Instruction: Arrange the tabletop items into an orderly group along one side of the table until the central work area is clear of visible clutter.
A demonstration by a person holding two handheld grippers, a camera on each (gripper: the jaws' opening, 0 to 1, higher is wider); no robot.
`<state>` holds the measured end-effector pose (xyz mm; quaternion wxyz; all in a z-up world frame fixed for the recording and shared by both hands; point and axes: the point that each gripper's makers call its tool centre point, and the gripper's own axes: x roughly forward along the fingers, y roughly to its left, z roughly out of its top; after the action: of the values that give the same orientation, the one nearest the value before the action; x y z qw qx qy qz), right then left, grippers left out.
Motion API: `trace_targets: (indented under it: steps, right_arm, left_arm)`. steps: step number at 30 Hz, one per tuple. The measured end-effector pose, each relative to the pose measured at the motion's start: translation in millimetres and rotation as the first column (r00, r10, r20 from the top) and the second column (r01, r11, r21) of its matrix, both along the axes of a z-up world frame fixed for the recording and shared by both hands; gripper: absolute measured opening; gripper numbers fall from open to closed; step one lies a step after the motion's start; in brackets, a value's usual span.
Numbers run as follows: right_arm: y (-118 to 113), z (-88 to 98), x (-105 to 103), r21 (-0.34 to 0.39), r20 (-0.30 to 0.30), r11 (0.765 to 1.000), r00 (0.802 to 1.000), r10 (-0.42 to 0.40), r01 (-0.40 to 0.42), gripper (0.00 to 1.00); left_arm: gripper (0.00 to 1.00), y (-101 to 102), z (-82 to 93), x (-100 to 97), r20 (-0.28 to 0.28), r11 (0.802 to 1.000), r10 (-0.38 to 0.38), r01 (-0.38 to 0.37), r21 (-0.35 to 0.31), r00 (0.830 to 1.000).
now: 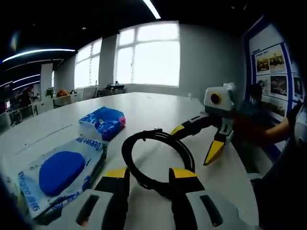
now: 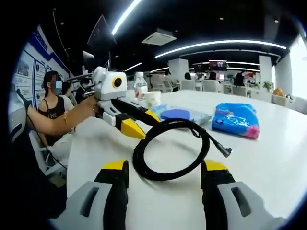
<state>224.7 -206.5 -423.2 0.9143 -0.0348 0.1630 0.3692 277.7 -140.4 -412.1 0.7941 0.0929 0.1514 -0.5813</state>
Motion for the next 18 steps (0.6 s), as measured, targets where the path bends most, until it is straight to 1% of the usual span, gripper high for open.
trace_targets:
  steps: [2,6,10,11,12,13,15,18]
  right_arm:
    - [1,-0.8,-2,0.013,0.001,1.0,1.0,0.004,-0.004,0.56]
    - [1,-4.4,-2,0.018,0.005,1.0,1.0,0.006,-0.006,0.54]
    - [0,-7.1,-2,0.03,-0.004,1.0,1.0,0.007,-0.007,0.53]
    - [-1,-8.7,-2,0.027,-0.009,1.0,1.0,0.006,-0.006,0.53]
    - [-1,-8.0,-1,0.027,0.009,1.0,1.0,0.011,-0.011,0.52]
    - [-2,-7.7,-1,0.031,0.012,0.999,1.0,0.011,-0.011,0.52]
    - [-3,-6.4,-1,0.052,0.007,0.999,1.0,0.01,-0.01,0.51]
    - [-7,-4.8,-1,0.053,0.011,0.999,1.0,0.005,-0.005,0.51]
  left_arm:
    - [0.31,0,-1.7,2.2,0.004,1.0,0.007,-0.007,0.005,1.0]
    - [0.31,-1,-7.1,6.7,-0.015,1.0,0.018,-0.018,0.003,1.0]
    - [0.31,-2,-13.3,10.6,-0.007,0.999,0.024,-0.024,0.021,1.0]
    - [0.31,0,-16.1,11.4,-0.016,0.999,0.031,-0.03,0.034,0.999]
    - [0.3,-1,-13.9,12.0,-0.021,0.999,0.031,-0.031,0.009,0.999]
    - [0.3,-2,-13.5,11.8,-0.028,0.999,0.032,-0.032,0.004,0.999]
    - [0.3,-1,-13.1,13.3,-0.022,0.999,0.038,-0.038,0.005,0.999]
    - [0.3,1,-12.6,16.9,-0.008,0.999,0.051,-0.051,0.012,0.999]
